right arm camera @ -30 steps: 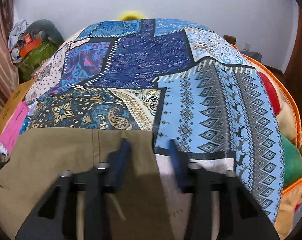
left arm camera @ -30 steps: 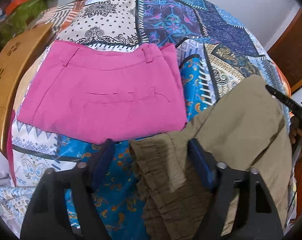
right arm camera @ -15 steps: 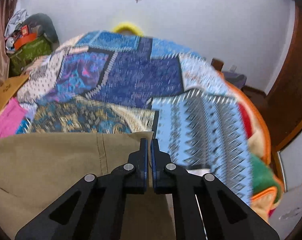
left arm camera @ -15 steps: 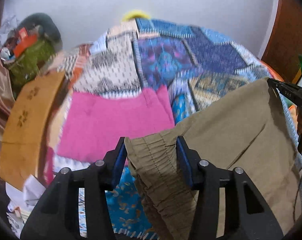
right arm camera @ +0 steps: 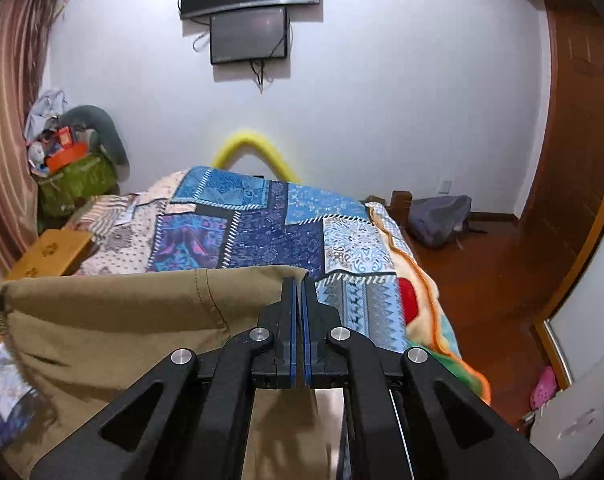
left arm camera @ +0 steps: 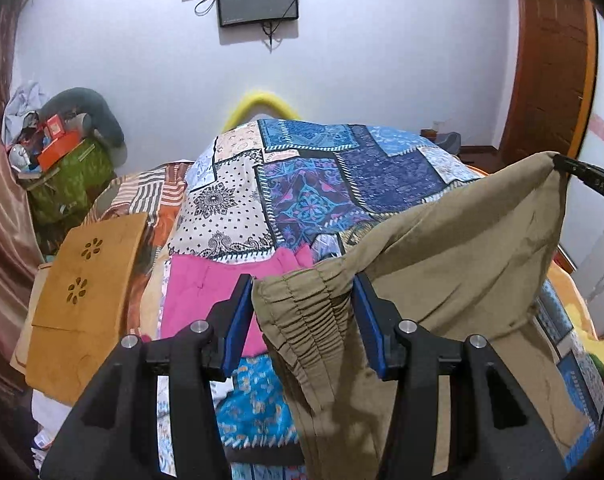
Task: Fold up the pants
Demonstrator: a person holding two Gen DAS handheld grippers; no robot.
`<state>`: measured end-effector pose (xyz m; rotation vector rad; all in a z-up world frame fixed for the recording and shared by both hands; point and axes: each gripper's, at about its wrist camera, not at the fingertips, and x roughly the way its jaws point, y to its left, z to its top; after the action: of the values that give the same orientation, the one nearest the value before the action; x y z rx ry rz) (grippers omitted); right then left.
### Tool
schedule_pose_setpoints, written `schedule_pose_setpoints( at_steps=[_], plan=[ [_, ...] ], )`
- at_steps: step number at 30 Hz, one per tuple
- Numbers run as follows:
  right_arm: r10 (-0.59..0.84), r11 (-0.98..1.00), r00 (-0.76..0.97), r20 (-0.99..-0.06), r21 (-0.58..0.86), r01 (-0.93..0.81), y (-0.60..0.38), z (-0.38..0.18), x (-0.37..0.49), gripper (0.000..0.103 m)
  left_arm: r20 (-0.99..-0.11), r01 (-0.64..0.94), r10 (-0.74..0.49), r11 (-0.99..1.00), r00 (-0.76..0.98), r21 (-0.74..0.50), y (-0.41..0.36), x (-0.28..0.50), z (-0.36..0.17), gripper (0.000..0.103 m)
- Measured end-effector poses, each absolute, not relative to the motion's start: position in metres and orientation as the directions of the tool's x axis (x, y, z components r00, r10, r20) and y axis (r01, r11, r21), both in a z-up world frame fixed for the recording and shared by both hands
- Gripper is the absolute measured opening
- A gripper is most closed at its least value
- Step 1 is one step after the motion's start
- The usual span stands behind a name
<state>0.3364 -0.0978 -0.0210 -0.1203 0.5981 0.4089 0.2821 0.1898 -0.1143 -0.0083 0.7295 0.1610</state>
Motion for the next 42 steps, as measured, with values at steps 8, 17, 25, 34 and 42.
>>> schedule_pose_setpoints(
  at_steps=[8, 17, 25, 34, 42],
  plan=[
    [0.386, 0.903, 0.739, -0.552, 0.064, -0.424, -0.136, -0.018, 0.264, 0.001, -0.671, -0.097, 0.102, 0.994, 0.734, 0.044, 0.172, 0.219, -0.117, 0.05],
    [0.409, 0.887, 0.663, -0.627, 0.104, -0.449, -0.162, -0.054, 0.195, 0.002, -0.737, -0.06, 0.056, 0.998, 0.673, 0.021, 0.159, 0.155, -0.156, 0.05],
    [0.39, 0.889, 0.571, -0.723, 0.134, -0.438, -0.179, -0.107, 0.151, 0.002, -0.812, -0.097, 0.017, 0.994, 0.584, -0.049, 0.151, 0.119, -0.21, 0.05],
    [0.348, 0.903, 0.55, -0.759, 0.114, -0.413, -0.191, -0.13, 0.106, 0.005, -0.818, -0.144, 0.028, 0.987, 0.575, -0.068, 0.159, 0.095, -0.208, 0.05],
    [0.392, 0.88, 0.569, -0.723, 0.115, -0.46, -0.183, -0.106, 0.094, 0.025, -0.769, -0.113, 0.056, 0.993, 0.637, -0.021, 0.146, 0.093, -0.167, 0.052]
  ],
)
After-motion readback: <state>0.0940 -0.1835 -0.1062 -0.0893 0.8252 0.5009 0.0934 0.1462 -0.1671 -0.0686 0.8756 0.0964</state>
